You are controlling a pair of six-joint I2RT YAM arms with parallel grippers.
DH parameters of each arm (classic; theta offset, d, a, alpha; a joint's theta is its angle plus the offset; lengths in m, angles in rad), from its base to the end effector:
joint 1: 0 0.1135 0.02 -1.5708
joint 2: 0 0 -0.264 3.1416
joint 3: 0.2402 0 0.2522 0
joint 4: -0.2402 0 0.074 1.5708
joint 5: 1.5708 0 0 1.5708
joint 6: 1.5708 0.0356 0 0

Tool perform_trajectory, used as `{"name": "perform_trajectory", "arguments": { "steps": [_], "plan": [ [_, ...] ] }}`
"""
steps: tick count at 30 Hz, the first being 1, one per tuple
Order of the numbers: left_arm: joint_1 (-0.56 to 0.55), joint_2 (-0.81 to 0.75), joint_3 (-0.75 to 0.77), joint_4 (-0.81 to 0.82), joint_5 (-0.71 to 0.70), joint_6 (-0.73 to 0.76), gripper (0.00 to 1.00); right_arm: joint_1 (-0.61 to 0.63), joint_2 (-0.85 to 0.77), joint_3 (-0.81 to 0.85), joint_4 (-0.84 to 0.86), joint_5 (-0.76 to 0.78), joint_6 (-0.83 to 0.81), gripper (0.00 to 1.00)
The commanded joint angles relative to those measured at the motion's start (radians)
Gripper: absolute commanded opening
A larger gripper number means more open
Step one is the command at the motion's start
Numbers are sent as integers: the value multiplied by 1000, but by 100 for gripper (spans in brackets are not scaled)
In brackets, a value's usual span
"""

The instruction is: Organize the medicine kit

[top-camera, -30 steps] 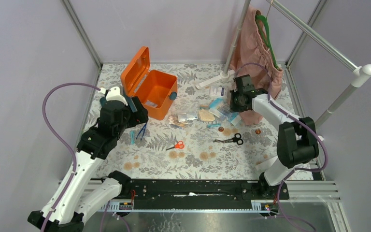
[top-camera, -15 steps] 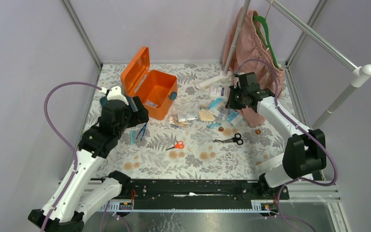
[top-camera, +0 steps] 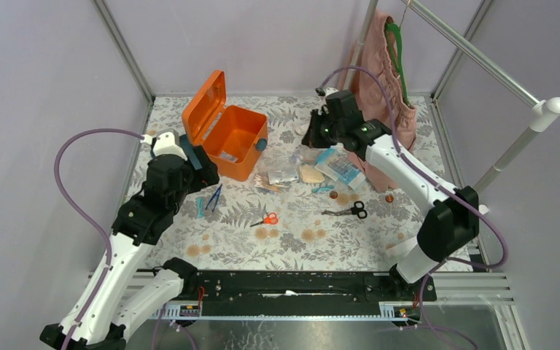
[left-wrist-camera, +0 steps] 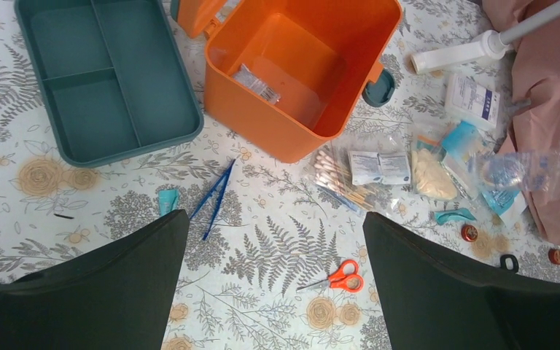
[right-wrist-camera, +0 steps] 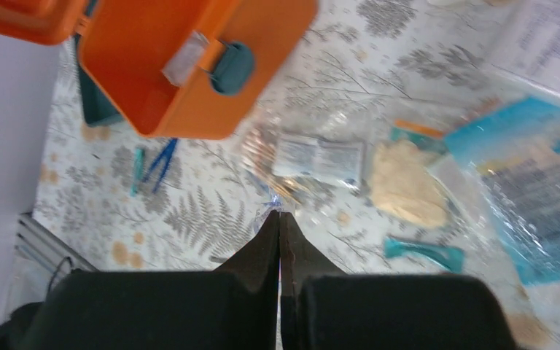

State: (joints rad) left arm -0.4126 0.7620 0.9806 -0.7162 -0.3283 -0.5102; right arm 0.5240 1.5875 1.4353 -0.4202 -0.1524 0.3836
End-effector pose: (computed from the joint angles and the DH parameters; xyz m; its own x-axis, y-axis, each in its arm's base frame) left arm 0.1418 -0.0495 0.3560 -0.4402 -0.3119 -0.8420 -0.1088 0.9493 -0.2948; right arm 0.3154 0.1885 0.3405 -0.6613 0.0451 -0.7487 -0.3855 0.8358 0.3909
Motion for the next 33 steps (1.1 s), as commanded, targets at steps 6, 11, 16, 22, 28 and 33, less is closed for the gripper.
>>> {"name": "perform_trajectory", "arguments": {
  "steps": [6,11,16,22,28,33],
  "plan": [
    [-3,-55,10,-46,-94,-9,99,104,242,342,95,-102,150,0],
    [-3,-73,7,-59,-106,-15,99,142,408,544,105,-143,183,0],
    [-3,-83,2,-70,-113,-18,99,162,568,719,150,-215,212,0],
    [-3,-80,3,-77,-116,-19,99,196,747,942,113,-216,158,0],
    [-2,-80,1,-77,-119,-25,99,197,749,919,108,-185,126,16],
    [-3,-69,0,-73,-119,-20,99,196,678,864,75,-127,47,23]
  ]
}}
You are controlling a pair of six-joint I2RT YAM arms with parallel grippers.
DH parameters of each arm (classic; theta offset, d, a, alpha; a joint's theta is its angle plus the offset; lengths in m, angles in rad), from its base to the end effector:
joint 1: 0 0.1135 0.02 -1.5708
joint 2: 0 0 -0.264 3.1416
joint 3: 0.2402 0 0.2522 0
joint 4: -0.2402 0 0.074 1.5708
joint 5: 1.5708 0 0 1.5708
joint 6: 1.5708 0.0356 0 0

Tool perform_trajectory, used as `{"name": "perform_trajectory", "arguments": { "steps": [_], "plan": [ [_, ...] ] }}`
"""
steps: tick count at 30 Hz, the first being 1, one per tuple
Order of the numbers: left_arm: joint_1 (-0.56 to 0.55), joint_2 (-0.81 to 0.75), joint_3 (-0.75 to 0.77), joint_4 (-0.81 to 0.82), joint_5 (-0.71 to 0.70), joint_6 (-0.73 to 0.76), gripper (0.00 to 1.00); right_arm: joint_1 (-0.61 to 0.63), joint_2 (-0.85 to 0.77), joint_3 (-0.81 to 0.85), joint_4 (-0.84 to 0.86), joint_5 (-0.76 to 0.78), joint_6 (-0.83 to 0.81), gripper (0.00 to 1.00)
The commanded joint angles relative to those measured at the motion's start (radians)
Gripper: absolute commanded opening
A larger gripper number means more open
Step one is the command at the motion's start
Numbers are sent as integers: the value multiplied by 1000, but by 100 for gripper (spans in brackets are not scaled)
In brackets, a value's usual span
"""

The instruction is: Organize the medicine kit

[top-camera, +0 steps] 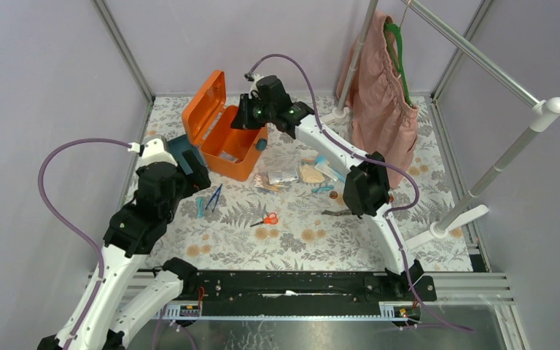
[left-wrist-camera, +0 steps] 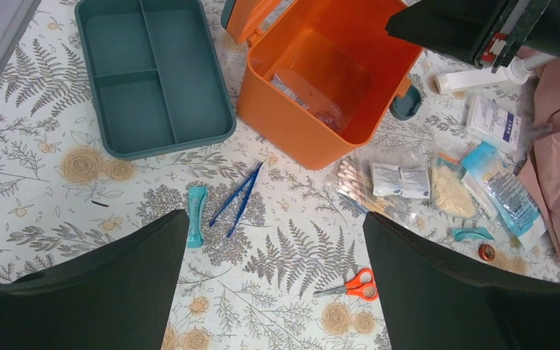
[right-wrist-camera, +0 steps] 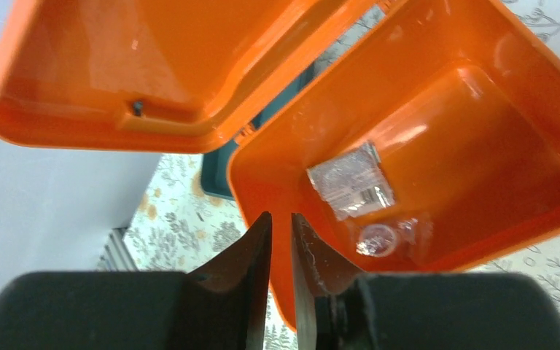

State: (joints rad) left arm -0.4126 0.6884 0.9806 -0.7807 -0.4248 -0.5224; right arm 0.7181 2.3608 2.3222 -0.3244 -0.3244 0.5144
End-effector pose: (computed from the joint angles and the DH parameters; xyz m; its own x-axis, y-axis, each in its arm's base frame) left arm 0.1226 -0.0376 0.3593 -0.3885 -0.3262 -0.8618 -0.1868 0.9437 -0.2730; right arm 0.4107 0.3739 0.3116 -0.6500 0.0513 -0.7582 -0.6067 0.5657 0.5585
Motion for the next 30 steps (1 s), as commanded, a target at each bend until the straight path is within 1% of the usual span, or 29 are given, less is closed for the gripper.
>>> {"name": "perform_trajectory", "arguments": {
  "steps": [1,4,8,12,15,18,22,24,26,28,30],
  "plan": [
    [-3,8,3,-9,-23,-7,99,1,-113,-37,-31,59,-106,24],
    [-3,14,9,-2,-25,-4,99,1,-199,-117,-49,128,-179,27],
    [-3,24,9,13,-20,-1,99,-4,-367,-297,-42,236,-279,32],
    [-3,37,8,26,-15,7,99,-14,-514,-479,-43,339,-351,42],
    [-3,41,-1,38,-9,8,99,-25,-609,-614,-45,420,-369,49],
    [-3,47,-8,47,2,5,99,-45,-684,-733,-52,468,-351,55],
    [-3,49,-15,56,12,1,99,-93,-754,-879,-76,498,-304,59],
    [-3,49,-19,59,17,-1,99,-124,-769,-928,-111,488,-311,59],
    [-3,47,-21,60,25,1,99,-137,-760,-952,-169,530,-363,60],
    [-3,45,-26,60,30,2,99,-142,-727,-958,-257,569,-429,62],
    [-3,42,-31,60,32,3,99,-142,-710,-977,-310,607,-485,65]
  ]
}}
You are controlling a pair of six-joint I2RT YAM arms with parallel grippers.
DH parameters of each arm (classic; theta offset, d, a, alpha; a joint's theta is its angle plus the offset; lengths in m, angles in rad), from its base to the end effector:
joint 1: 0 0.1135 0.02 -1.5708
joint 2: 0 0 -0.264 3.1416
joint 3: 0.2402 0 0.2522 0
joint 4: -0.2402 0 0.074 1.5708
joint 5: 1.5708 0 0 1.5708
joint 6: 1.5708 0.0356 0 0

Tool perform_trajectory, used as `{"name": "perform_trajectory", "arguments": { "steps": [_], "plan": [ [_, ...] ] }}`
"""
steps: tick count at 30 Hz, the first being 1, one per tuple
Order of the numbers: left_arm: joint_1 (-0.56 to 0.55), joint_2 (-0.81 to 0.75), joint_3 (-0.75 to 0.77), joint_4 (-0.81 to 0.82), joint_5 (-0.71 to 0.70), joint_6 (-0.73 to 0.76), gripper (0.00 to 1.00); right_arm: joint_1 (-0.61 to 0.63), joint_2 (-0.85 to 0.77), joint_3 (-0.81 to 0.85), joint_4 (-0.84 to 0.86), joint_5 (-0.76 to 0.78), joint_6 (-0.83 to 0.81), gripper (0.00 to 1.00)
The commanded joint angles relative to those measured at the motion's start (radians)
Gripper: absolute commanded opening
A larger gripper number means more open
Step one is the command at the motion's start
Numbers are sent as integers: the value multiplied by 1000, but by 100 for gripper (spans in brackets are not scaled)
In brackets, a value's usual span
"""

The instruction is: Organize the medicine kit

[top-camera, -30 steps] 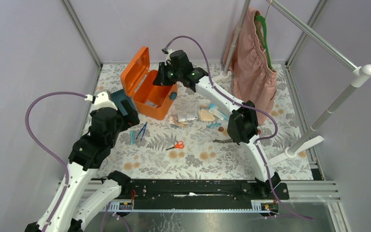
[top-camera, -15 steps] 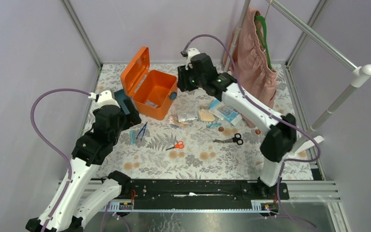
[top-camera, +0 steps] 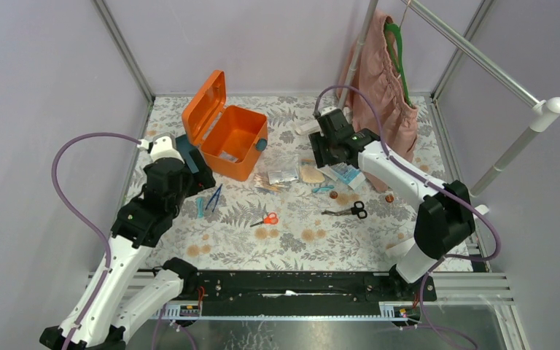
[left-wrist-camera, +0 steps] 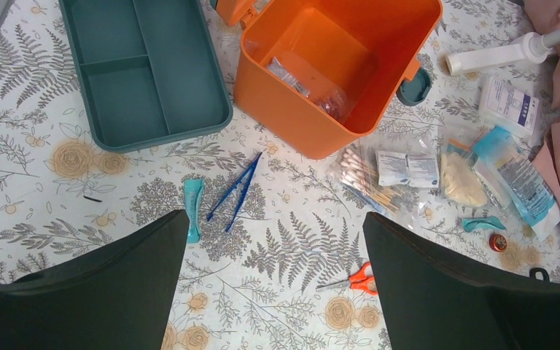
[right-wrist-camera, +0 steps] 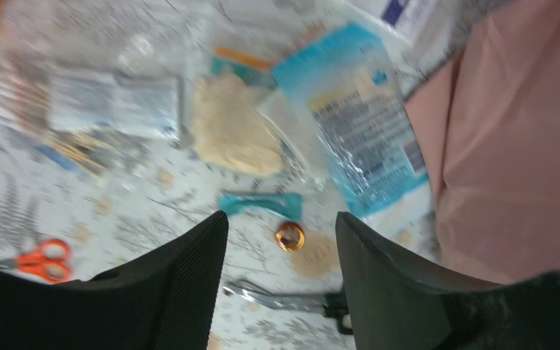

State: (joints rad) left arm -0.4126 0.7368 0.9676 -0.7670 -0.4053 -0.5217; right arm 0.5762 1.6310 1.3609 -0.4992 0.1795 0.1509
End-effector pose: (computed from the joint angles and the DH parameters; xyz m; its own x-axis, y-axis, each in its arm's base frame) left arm 0.1348 -0.0437 0.3508 -0.4346 -0.3097 -0.8457 -0.1829 0.9498 -0.2538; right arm 0.3106 0.1942 0.2936 -0.6411 -0.2402 -0.7289 -0.3360 0.9418 -0.0148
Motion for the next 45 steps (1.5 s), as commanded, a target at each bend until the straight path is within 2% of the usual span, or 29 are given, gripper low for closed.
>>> {"name": "perform_trajectory", "arguments": {
  "steps": [1,7,11,16,28,36,41,45],
  "plan": [
    [-3,-7,-21,48,13,3,99,-1,18,-36,-138,122,-140,65],
    [-3,5,-18,60,21,5,99,8,10,-104,-97,178,-234,70],
    [-3,11,-16,66,29,10,99,45,33,-144,-55,296,-302,73],
    [-2,7,-19,66,28,17,99,64,59,-198,-5,347,-353,75],
    [-3,21,-9,72,35,18,99,118,145,-299,114,516,-409,77],
    [-3,18,-6,71,33,22,99,124,223,-300,161,620,-421,77],
    [-3,24,-1,71,34,26,99,124,263,-304,191,625,-426,74],
    [-3,29,5,71,34,33,99,124,287,-307,220,641,-434,60]
  ]
}}
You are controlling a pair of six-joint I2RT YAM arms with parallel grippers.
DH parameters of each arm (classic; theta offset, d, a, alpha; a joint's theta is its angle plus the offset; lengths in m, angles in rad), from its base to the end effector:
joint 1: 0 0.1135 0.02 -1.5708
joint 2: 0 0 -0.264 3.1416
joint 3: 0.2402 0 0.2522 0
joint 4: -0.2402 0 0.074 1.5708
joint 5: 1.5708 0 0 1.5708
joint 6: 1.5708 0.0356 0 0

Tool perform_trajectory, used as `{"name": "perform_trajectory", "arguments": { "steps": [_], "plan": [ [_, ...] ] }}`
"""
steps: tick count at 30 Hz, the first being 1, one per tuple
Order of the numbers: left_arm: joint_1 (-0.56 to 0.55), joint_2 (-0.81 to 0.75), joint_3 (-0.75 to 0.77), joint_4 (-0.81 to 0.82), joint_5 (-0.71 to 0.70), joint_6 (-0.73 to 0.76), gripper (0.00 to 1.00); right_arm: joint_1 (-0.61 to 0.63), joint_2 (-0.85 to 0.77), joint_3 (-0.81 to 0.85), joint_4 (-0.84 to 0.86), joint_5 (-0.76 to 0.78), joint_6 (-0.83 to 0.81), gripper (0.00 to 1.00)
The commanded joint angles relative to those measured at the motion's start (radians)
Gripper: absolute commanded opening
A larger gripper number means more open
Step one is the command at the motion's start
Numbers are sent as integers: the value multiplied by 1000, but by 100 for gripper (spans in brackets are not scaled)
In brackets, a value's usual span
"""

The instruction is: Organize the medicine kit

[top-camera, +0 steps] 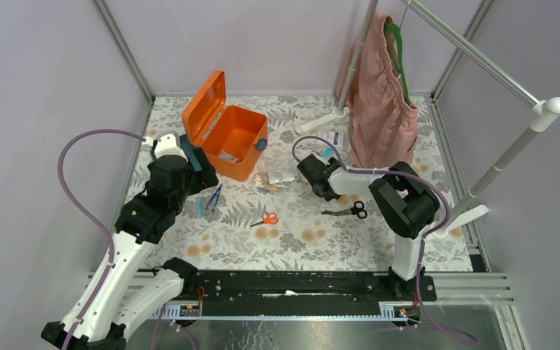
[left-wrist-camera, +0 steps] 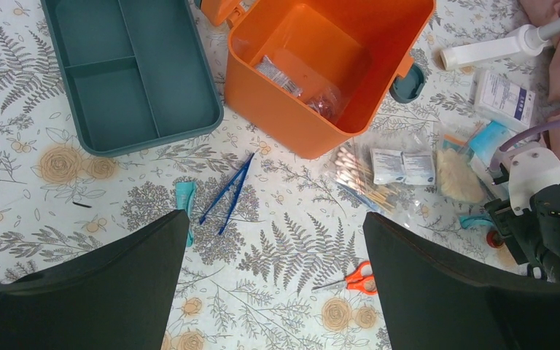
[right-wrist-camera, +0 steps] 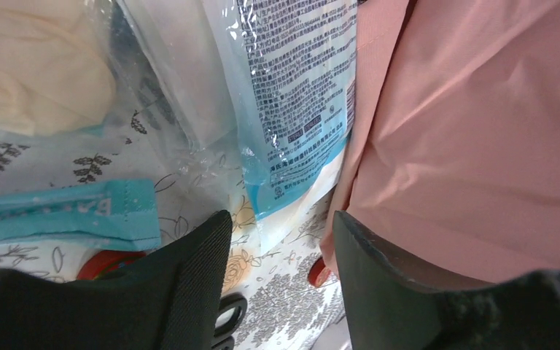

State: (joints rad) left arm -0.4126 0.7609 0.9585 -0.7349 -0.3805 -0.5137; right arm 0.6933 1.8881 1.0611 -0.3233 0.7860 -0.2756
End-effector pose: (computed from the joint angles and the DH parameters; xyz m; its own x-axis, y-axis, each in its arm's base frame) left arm 0.1420 -0.0477 0.3477 -0.4477 -0.3021 -0.8416 -0.1607 0.9531 -0.2566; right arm 0.2875 0.2061 0.1342 -0.6132 -0.7595 -0.2170 -0.4119 0.5419 -0.7326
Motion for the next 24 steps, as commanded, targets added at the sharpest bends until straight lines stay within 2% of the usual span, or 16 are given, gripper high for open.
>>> {"name": "perform_trajectory", "arguments": {
  "steps": [1,5,13,16,21,24],
  "plan": [
    [-3,5,13,40,9,27,99,6,34,-6,49,38,-9,56],
    [-3,0,8,39,7,29,99,5,49,-2,62,36,-12,42],
    [-3,-11,-3,39,9,25,99,6,18,-5,83,42,-16,22],
    [-2,-11,-4,39,18,21,99,5,2,-3,85,44,-17,17],
    [-2,-15,-6,39,17,20,99,5,-25,-3,92,58,-25,0],
    [-2,-21,-6,38,17,19,99,6,-49,3,85,71,-24,0]
  ]
}}
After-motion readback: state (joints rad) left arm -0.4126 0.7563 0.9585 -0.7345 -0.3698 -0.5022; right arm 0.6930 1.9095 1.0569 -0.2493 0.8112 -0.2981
